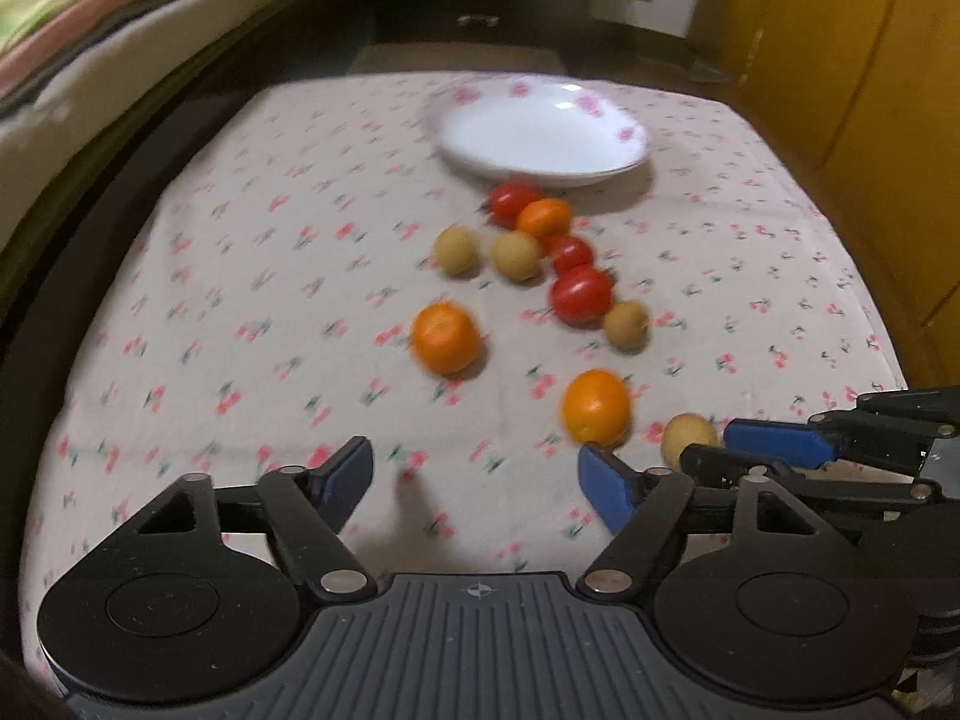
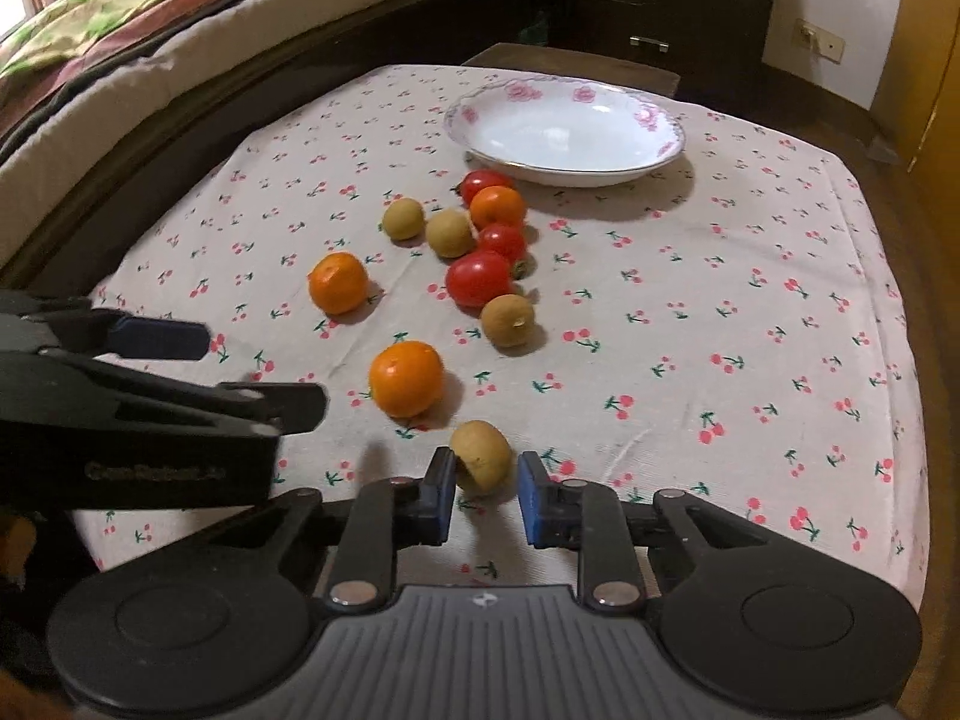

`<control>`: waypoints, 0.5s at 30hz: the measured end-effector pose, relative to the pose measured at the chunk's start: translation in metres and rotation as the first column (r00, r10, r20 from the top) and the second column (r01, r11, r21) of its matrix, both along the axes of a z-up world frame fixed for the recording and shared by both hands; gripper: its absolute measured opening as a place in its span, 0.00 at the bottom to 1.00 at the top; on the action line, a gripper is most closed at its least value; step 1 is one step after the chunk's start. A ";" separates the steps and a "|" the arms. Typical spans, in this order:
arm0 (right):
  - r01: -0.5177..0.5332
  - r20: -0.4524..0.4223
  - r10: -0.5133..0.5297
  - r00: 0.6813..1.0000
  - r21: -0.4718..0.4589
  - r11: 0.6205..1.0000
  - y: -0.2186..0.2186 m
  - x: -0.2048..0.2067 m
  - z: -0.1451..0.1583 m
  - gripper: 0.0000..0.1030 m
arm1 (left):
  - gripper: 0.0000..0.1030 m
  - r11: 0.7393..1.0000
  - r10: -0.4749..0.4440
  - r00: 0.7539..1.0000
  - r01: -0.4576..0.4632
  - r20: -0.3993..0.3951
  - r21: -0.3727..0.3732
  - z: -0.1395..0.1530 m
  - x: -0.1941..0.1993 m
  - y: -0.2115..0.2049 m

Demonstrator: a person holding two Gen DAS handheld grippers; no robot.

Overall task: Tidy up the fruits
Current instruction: 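Close the left tool on an orange mandarin while the right tool holds the brown fruit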

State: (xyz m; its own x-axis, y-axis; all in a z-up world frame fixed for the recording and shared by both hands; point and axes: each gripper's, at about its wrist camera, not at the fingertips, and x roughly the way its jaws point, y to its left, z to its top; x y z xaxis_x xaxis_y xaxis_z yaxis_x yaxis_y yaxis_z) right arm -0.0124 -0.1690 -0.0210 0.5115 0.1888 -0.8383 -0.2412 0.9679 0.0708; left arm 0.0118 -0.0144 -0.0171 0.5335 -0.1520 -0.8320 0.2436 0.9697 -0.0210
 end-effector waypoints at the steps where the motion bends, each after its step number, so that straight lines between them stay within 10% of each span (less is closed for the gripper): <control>1: 0.003 0.000 -0.003 1.000 0.004 1.000 -0.002 0.000 0.000 0.23 | 0.76 1.000 -0.011 1.000 0.011 0.004 0.006 0.000 0.003 -0.004; 15: 0.020 -0.061 -0.017 0.998 0.056 0.998 -0.024 -0.001 -0.013 0.23 | 0.68 0.991 -0.133 0.989 0.134 -0.068 0.014 -0.028 0.042 -0.043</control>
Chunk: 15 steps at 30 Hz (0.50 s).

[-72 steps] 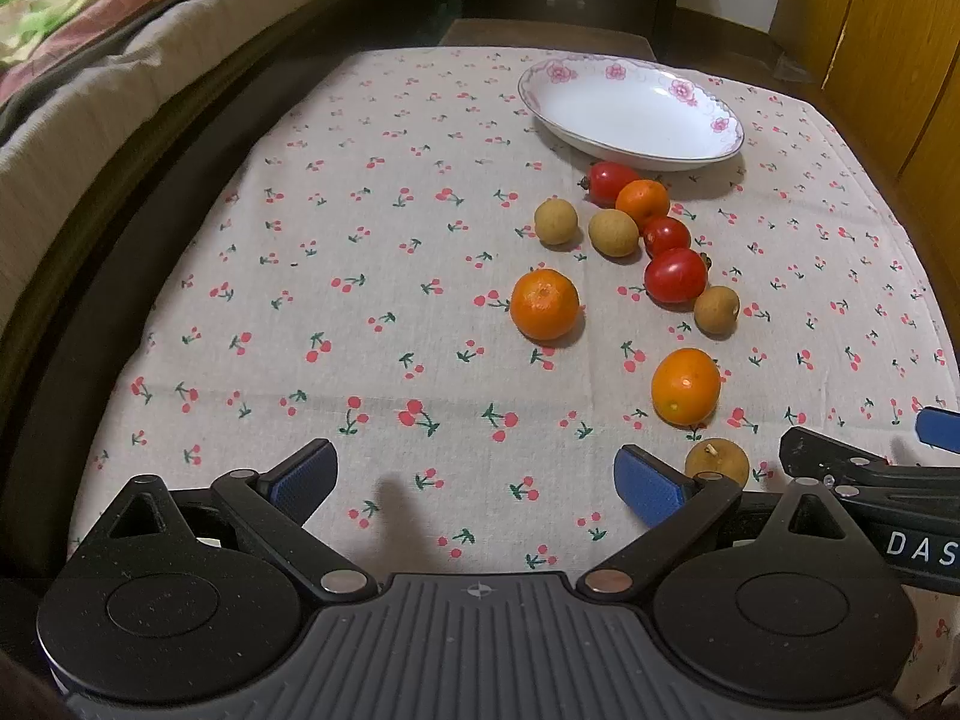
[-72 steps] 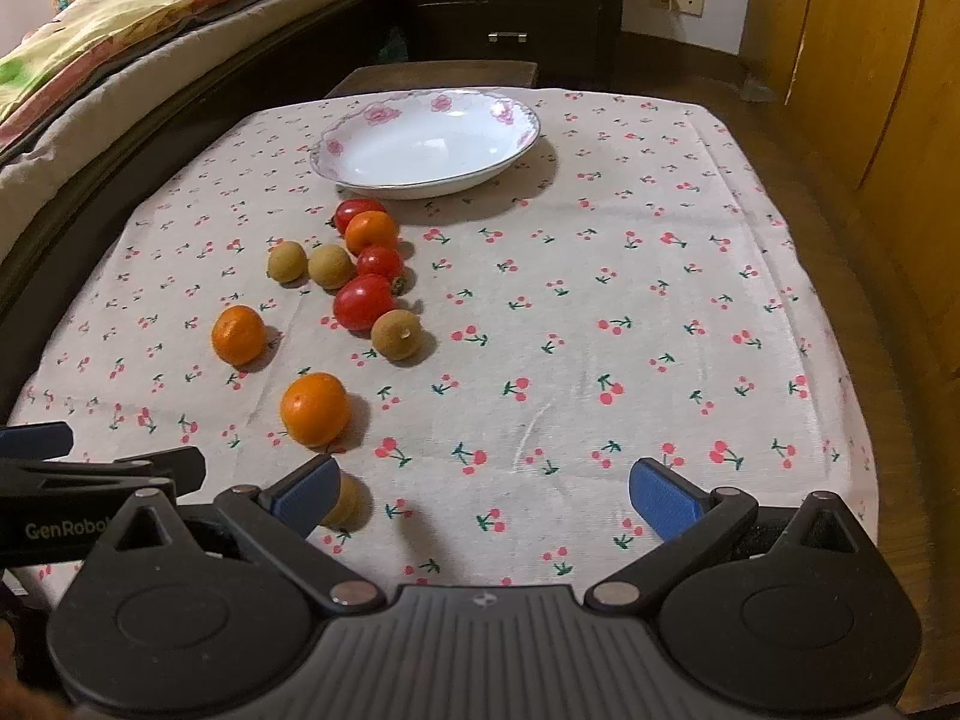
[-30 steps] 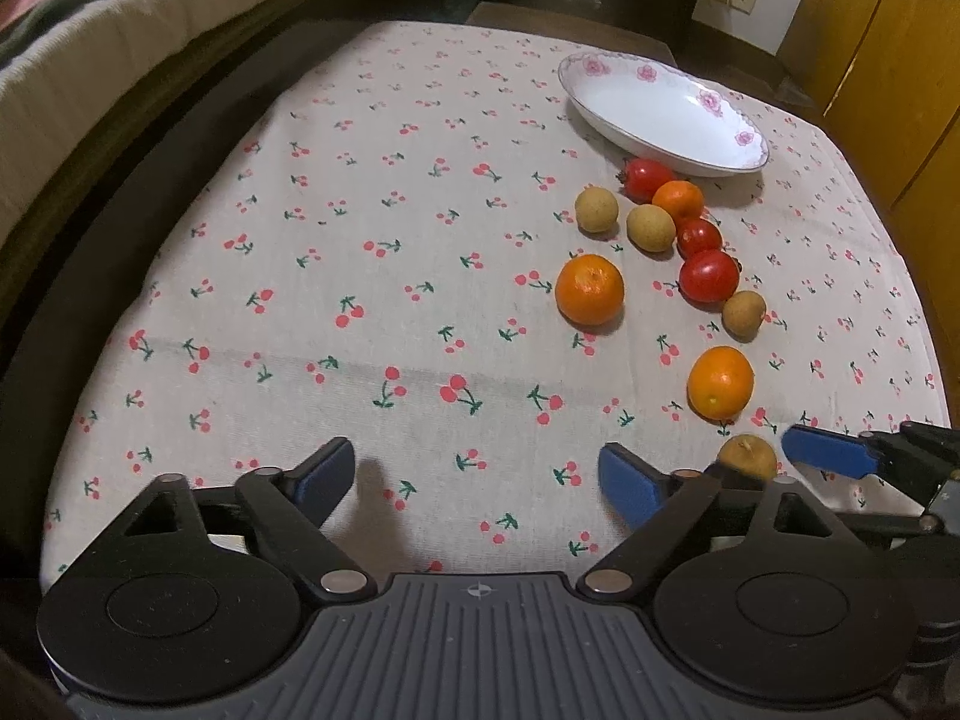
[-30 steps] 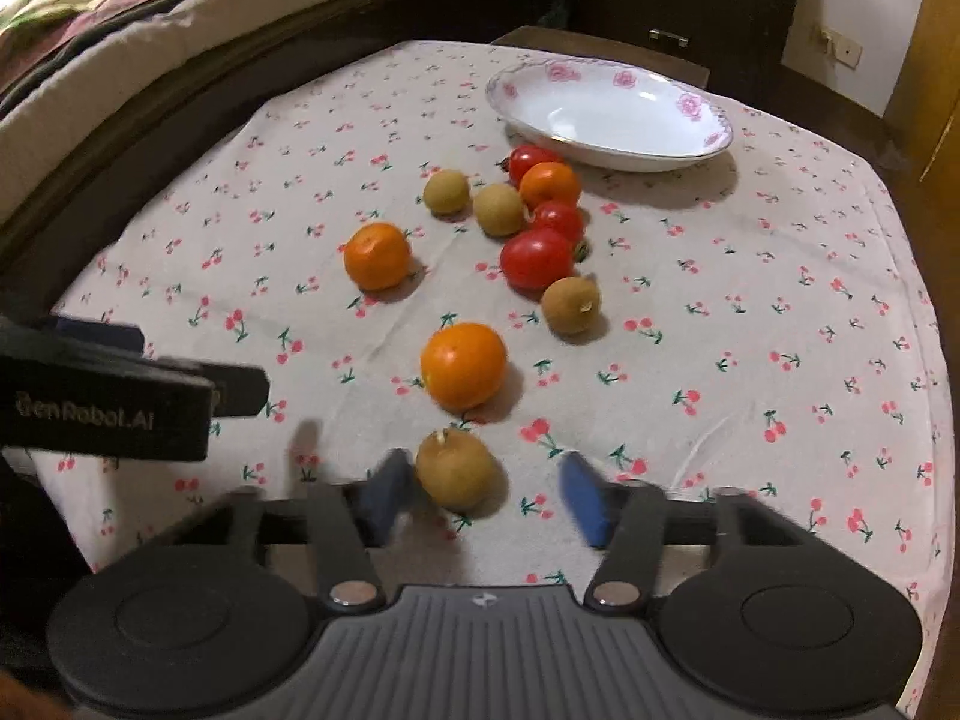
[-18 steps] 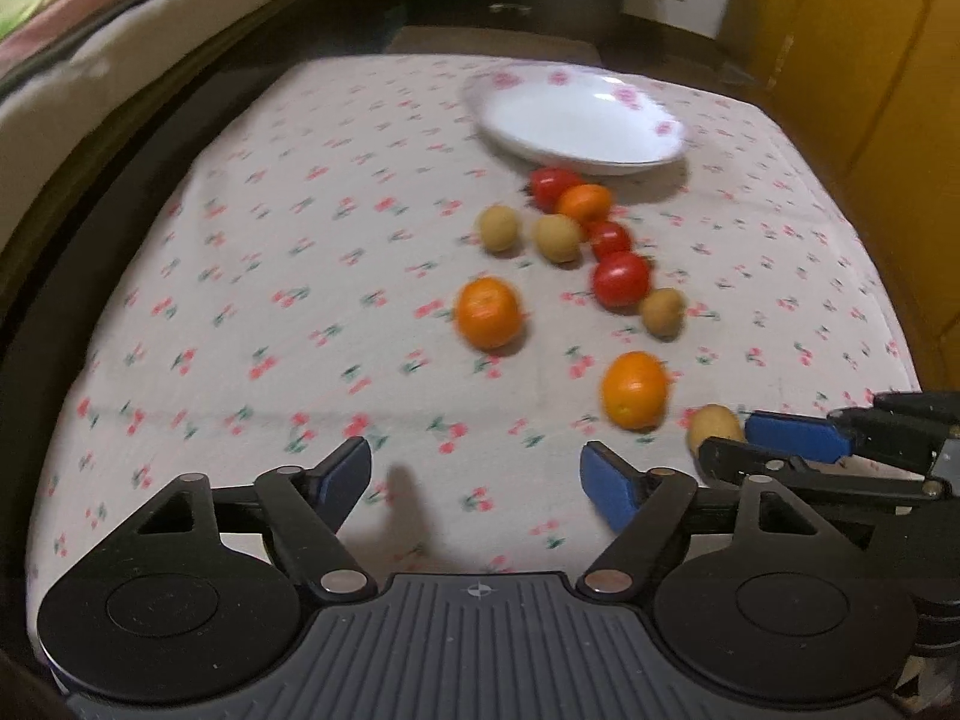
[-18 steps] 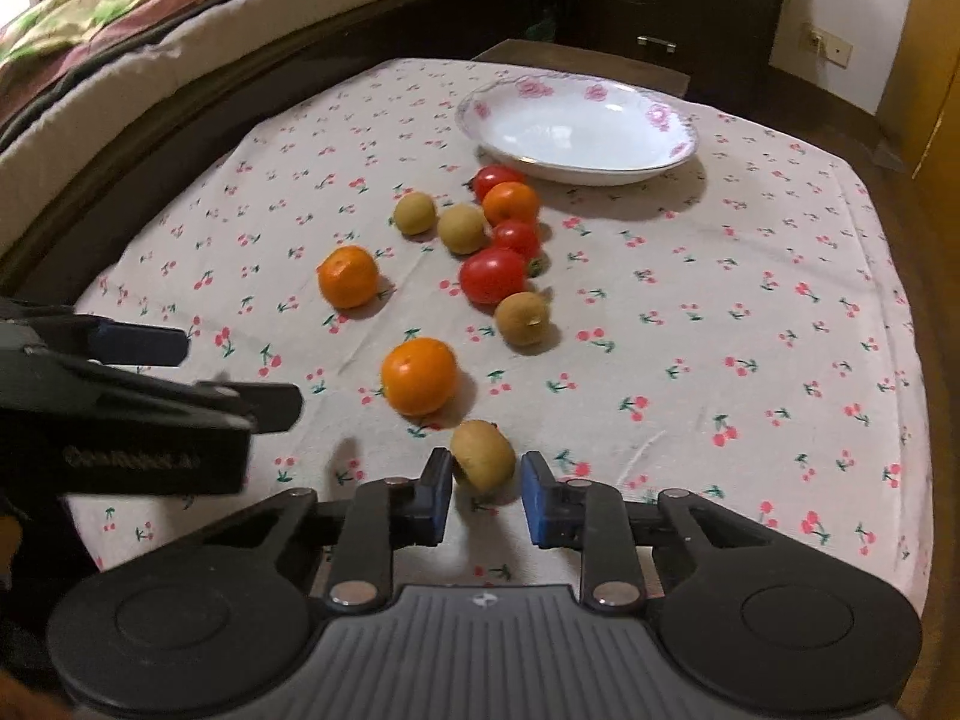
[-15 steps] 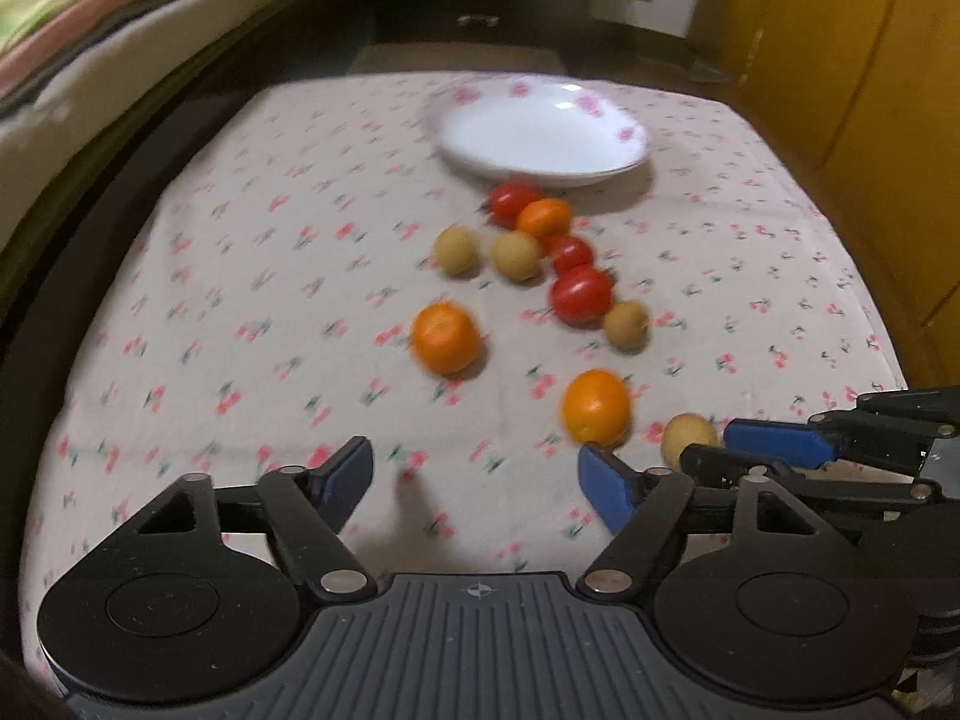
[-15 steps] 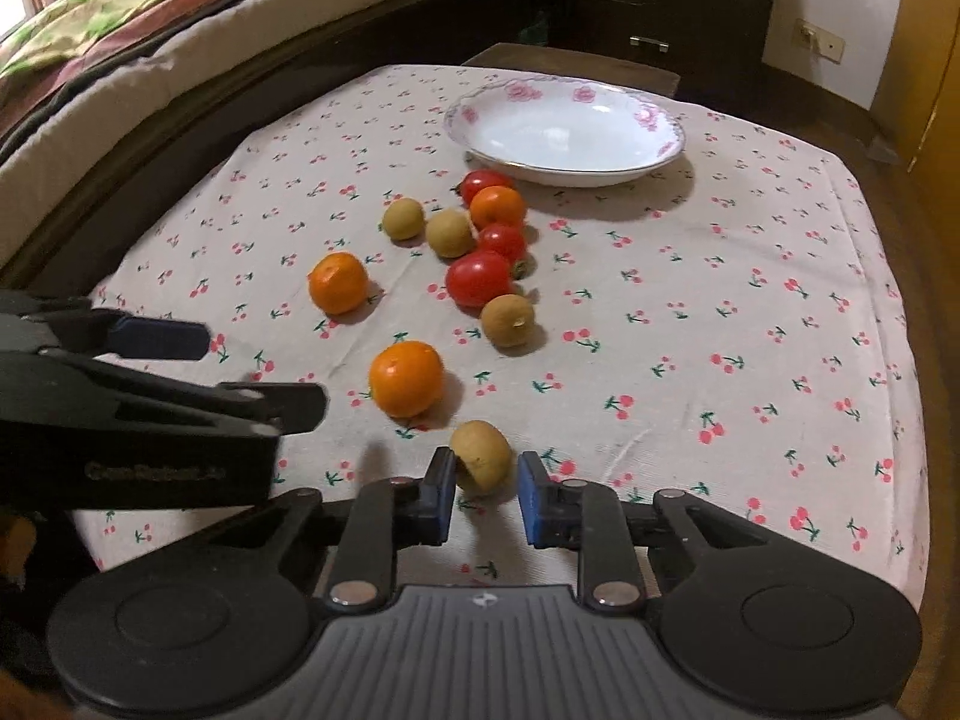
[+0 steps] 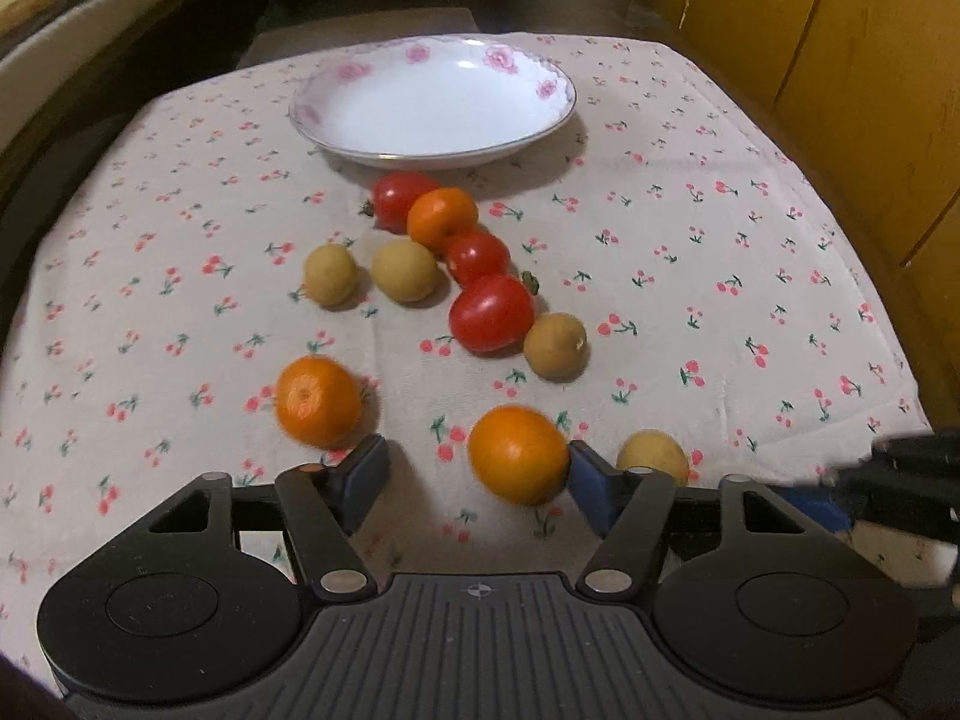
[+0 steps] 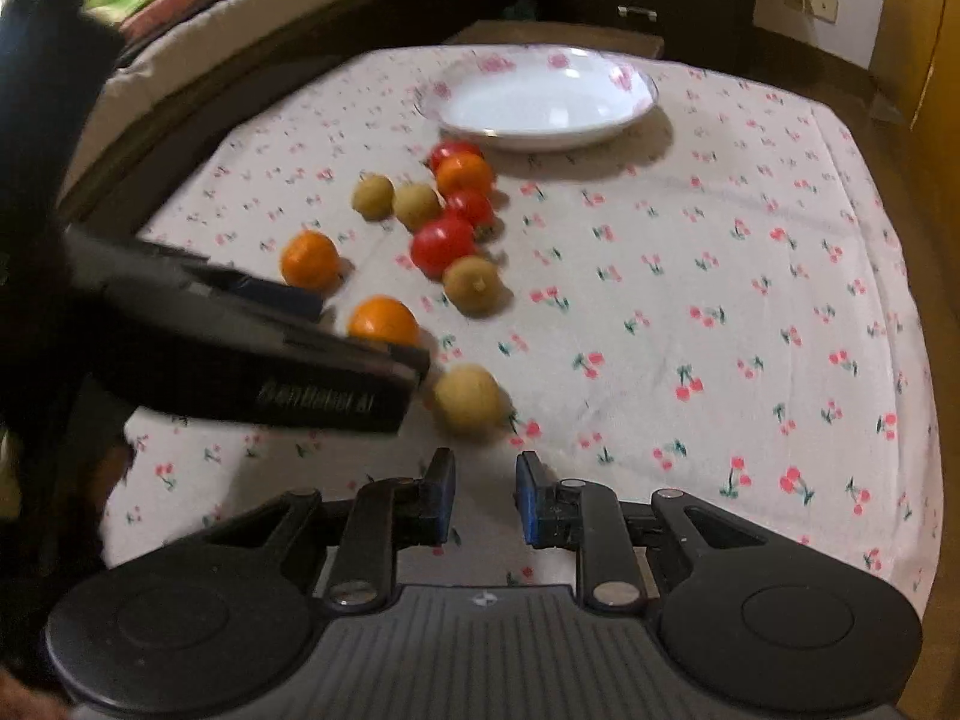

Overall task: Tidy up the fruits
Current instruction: 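Close the left tool on an orange mandarin while the right tool holds the brown fruit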

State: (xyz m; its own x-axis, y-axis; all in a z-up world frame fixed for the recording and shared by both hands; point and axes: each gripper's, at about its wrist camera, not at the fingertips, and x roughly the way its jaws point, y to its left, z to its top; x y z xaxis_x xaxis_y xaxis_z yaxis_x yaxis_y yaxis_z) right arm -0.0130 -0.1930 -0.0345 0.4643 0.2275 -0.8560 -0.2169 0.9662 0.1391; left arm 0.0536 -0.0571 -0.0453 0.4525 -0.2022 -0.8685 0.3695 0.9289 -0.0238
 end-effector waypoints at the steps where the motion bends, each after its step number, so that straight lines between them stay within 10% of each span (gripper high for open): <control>1: 0.001 0.004 -0.001 1.000 0.006 1.000 -0.002 0.000 0.000 0.23 | 0.68 1.000 0.002 1.000 -0.002 0.002 0.000 0.000 0.002 -0.001; 15: 0.008 0.023 -0.008 1.000 0.006 1.000 -0.007 0.005 -0.002 0.27 | 0.48 0.999 0.037 0.999 -0.036 0.024 -0.024 0.003 -0.002 0.015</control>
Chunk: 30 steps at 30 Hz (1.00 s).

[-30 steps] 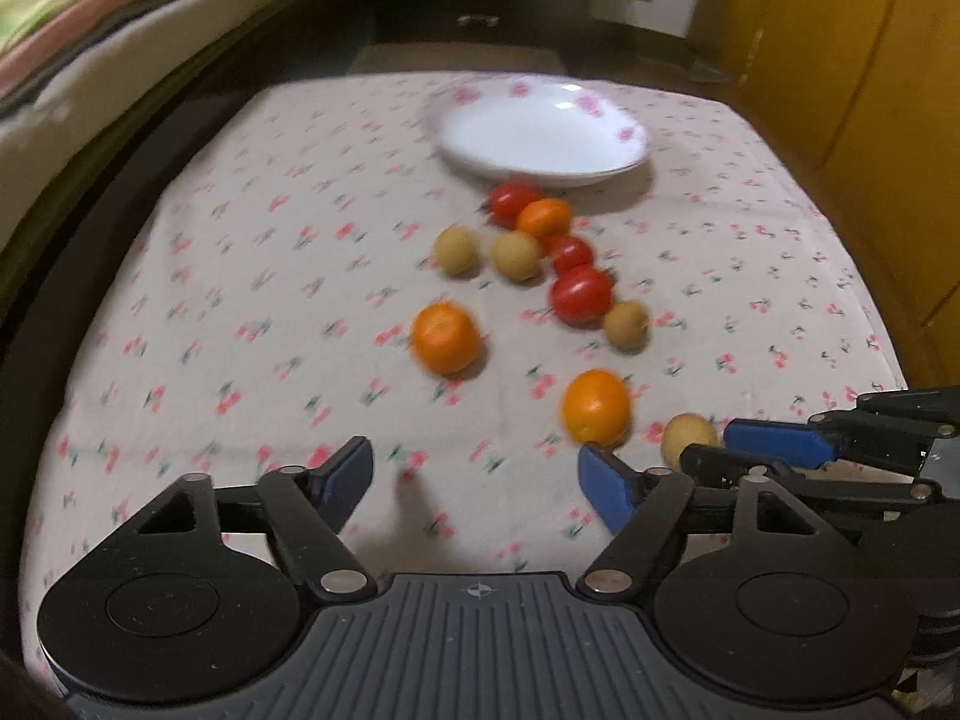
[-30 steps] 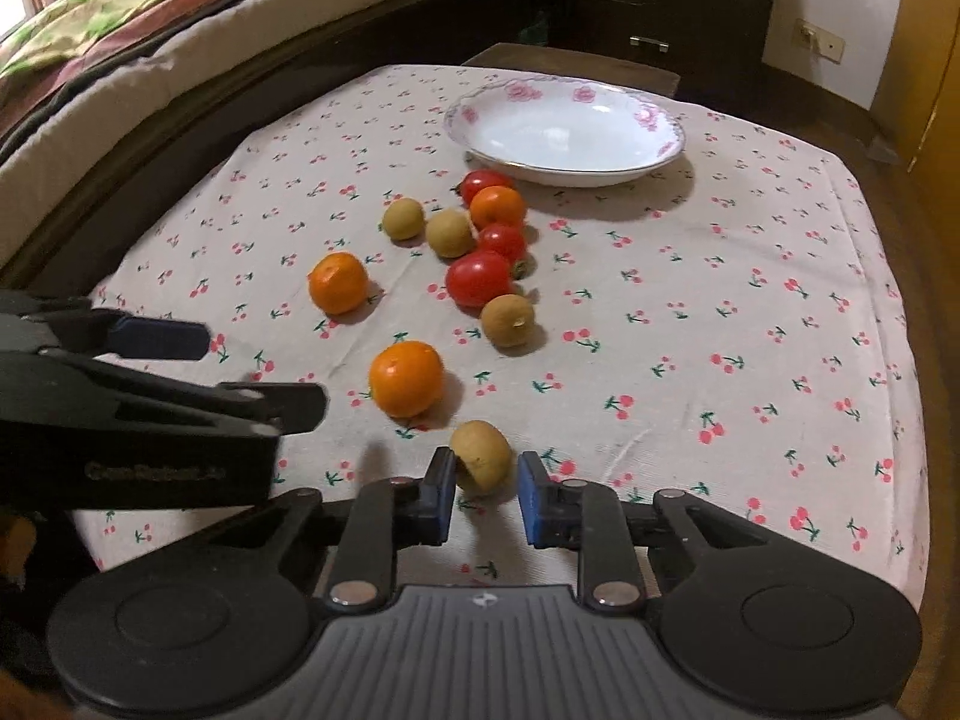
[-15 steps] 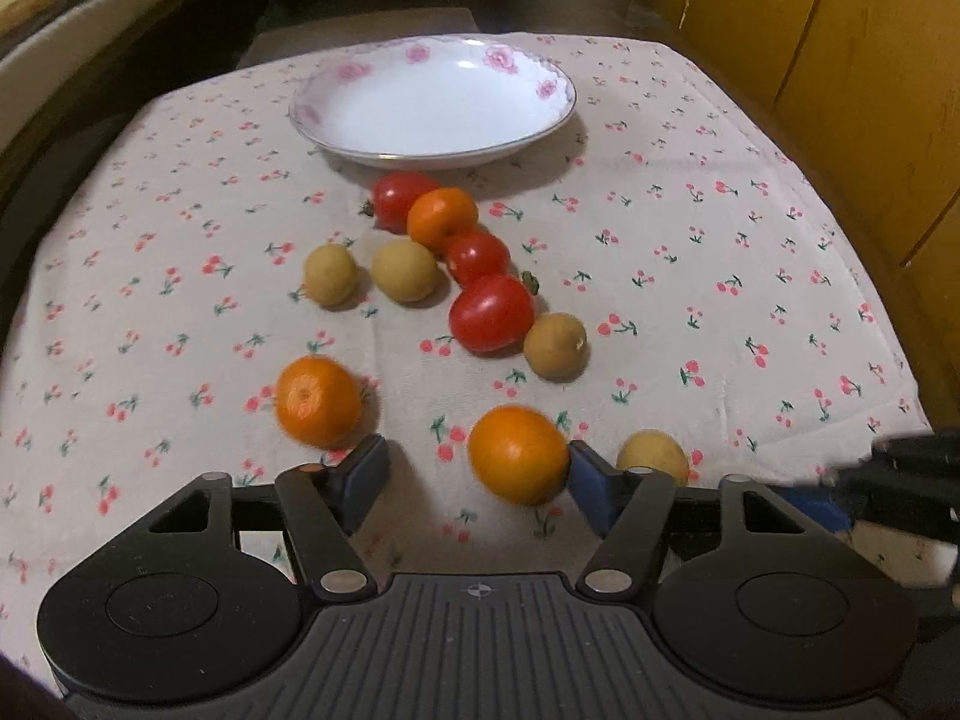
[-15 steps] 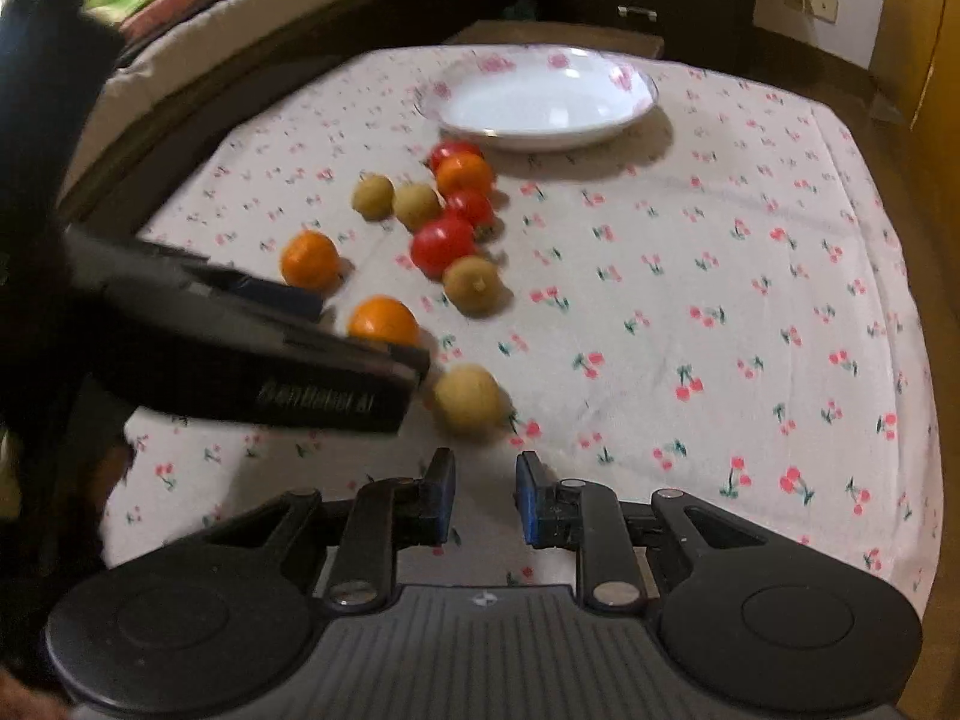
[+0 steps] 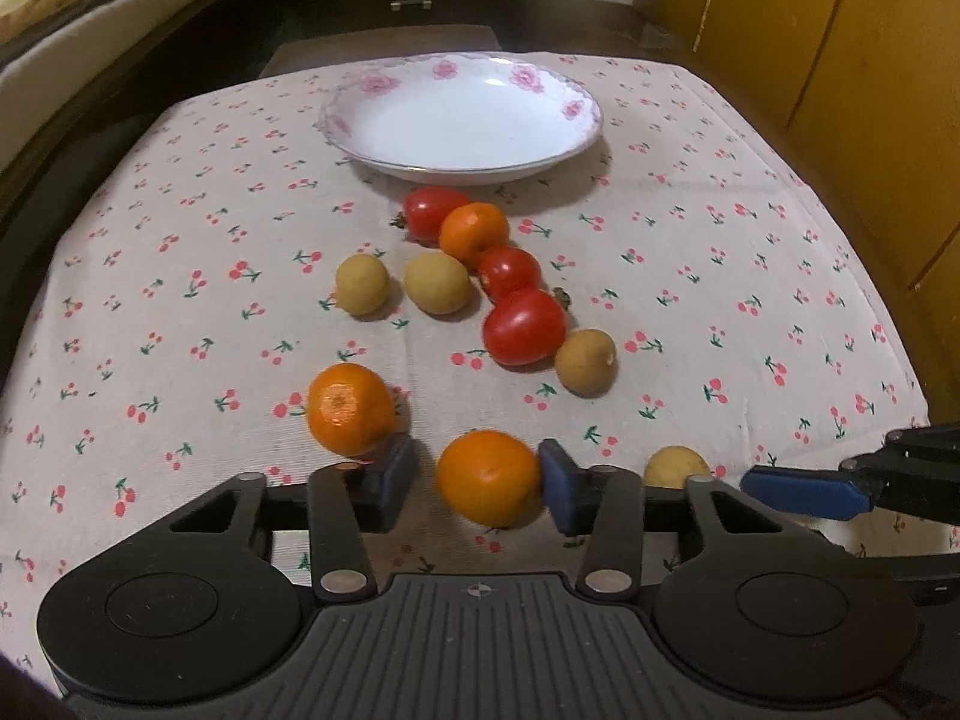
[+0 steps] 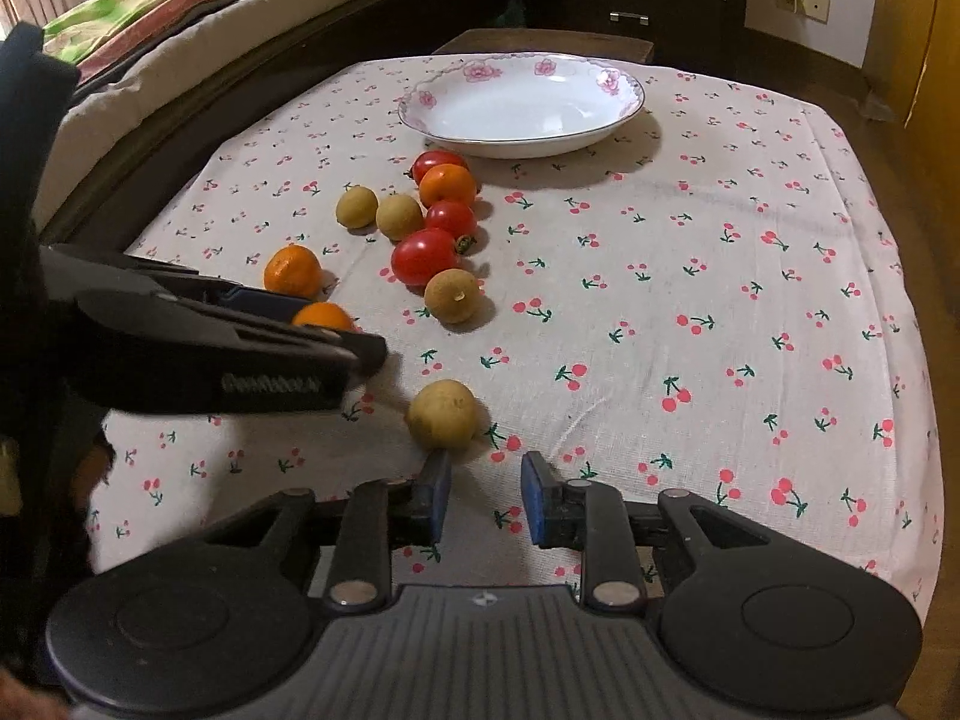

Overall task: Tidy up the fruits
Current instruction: 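Close the left tool on an orange mandarin while the right tool holds the brown fruit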

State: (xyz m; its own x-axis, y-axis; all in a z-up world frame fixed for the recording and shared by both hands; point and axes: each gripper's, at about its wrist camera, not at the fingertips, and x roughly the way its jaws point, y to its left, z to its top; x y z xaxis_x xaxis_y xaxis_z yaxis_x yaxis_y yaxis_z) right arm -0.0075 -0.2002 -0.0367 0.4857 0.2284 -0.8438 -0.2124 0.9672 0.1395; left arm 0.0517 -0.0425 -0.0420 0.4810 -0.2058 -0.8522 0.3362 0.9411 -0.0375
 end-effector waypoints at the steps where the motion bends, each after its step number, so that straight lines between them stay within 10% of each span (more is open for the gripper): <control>1: -0.002 0.003 0.002 1.000 -0.005 1.000 0.000 0.000 -0.001 0.28 | 0.47 1.000 0.002 1.000 -0.002 -0.001 -0.004 0.000 0.000 0.002; 30: -0.129 0.049 0.131 0.990 -0.044 0.991 0.020 0.018 -0.005 0.44 | 0.60 0.998 0.022 0.999 -0.020 0.034 -0.056 -0.002 -0.018 0.036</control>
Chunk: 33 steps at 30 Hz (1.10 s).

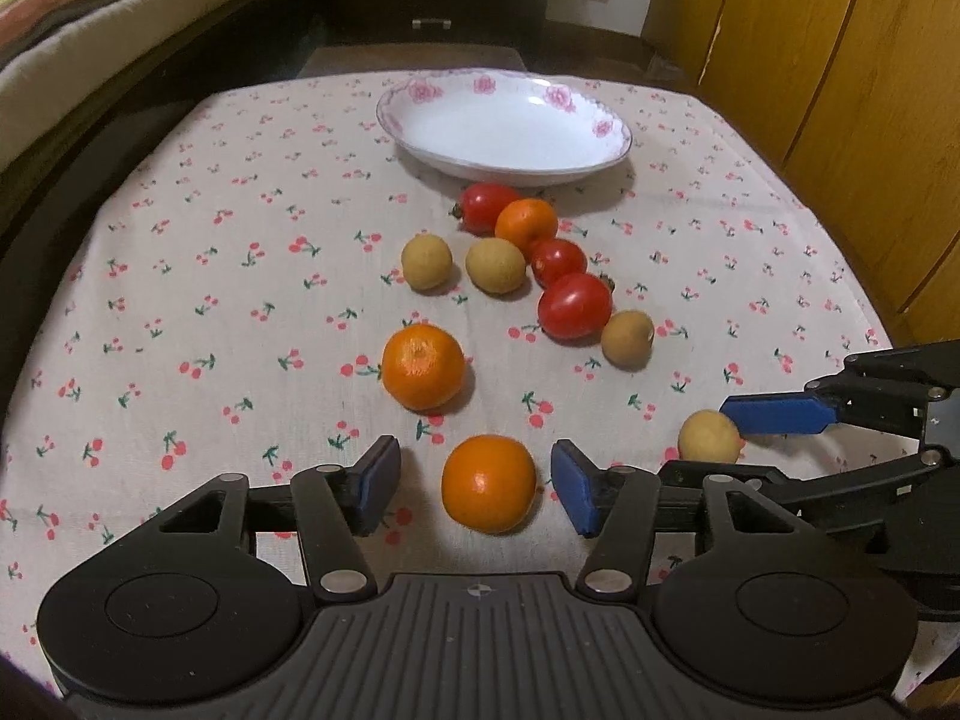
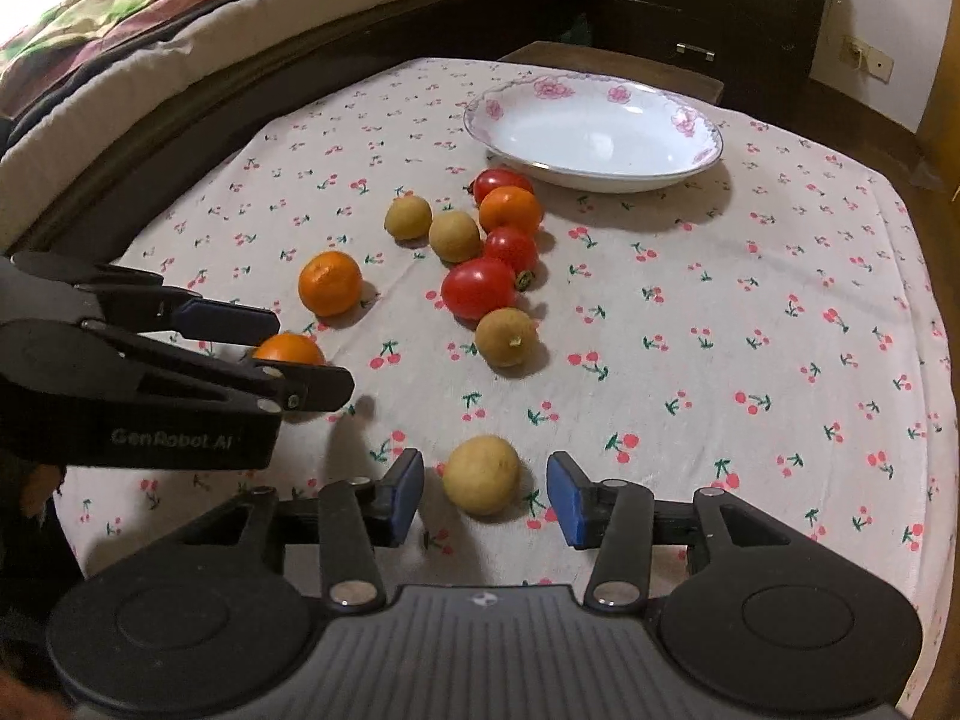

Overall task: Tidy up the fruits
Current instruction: 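Close the left tool on an orange mandarin while the right tool holds the brown fruit, then carry the mandarin and brown fruit over the white plate with both tools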

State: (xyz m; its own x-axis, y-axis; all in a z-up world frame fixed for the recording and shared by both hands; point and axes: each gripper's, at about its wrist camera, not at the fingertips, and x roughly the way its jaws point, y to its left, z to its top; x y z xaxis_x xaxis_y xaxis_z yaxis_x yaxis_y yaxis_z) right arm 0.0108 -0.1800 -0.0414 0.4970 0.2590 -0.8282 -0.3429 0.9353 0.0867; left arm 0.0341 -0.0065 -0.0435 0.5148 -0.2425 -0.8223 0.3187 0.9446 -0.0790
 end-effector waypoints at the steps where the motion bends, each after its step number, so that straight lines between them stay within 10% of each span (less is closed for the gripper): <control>1: -0.003 0.004 0.003 1.000 -0.003 1.000 0.000 -0.001 0.000 0.44 | 0.60 1.000 -0.001 1.000 0.001 0.000 0.004 -0.001 0.000 0.000; 9: 0.004 0.001 -0.004 1.000 -0.015 1.000 0.002 -0.003 0.002 0.28 | 0.40 0.999 0.002 1.000 -0.002 0.000 0.033 0.000 -0.004 -0.002; 33: 0.094 0.051 -0.094 0.994 0.010 0.996 -0.009 0.015 0.028 0.28 | 0.39 1.000 0.014 1.000 -0.014 0.020 -0.005 0.023 0.008 -0.016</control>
